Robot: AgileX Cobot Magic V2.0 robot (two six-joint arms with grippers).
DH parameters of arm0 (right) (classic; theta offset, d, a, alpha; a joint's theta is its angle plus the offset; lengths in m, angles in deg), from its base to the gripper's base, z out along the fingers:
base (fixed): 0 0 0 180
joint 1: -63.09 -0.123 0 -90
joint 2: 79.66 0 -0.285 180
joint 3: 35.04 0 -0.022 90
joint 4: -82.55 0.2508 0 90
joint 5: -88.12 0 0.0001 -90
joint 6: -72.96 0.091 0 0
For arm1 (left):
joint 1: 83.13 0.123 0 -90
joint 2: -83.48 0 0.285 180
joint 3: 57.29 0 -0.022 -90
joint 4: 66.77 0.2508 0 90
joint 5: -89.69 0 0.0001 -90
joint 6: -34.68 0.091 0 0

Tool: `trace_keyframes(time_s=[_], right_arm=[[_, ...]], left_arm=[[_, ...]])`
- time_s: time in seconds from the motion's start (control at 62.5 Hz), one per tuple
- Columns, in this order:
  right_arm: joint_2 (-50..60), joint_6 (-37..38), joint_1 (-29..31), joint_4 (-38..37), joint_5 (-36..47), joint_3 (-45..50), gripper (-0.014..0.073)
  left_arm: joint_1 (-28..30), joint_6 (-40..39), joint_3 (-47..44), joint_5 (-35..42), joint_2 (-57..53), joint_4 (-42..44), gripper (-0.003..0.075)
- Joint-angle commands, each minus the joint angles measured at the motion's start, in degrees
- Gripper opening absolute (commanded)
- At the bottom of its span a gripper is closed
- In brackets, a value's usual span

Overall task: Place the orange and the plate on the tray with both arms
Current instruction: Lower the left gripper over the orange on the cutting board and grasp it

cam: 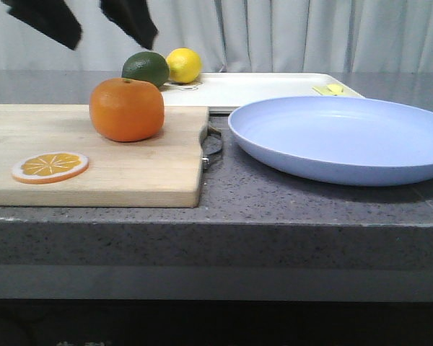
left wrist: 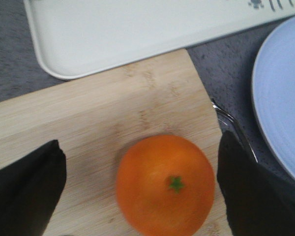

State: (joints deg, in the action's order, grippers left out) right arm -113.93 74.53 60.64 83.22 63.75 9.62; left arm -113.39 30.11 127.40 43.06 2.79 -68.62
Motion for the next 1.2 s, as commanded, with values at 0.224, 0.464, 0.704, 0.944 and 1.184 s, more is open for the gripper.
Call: trace_keyframes(time_s=[0.224, 0.464, 0.704, 0.944, 1.184], right_arm=[[-0.7, 0.0, 0.3, 0.0, 4.4, -2.0, 0.0642], [-0.7, 0.0, 0.3, 0.0, 4.3, -2.0, 0.0642], [-0.7, 0.0, 0.3, 0.0, 4.3, -2.0, 0.0642], [-0.7, 0.0, 0.3, 0.0, 4.2, -2.0, 0.0642], [-0.7, 0.0, 0.3, 0.0, 4.2, -2.0, 0.0642]], left_arm=[[-3.1, 0.5, 23.4, -21.6, 14.3, 0.2, 0.0597], [-3.1, 0.5, 23.9, -26.7, 14.7, 0.6, 0.0597], [-3.2, 0.5, 23.3, -26.7, 15.8, -0.3, 0.0597], [-3.2, 0.5, 19.7, -26.7, 15.8, -0.3, 0.0597], [-3.2, 0.5, 19.2, -26.7, 15.8, -0.2, 0.0495]])
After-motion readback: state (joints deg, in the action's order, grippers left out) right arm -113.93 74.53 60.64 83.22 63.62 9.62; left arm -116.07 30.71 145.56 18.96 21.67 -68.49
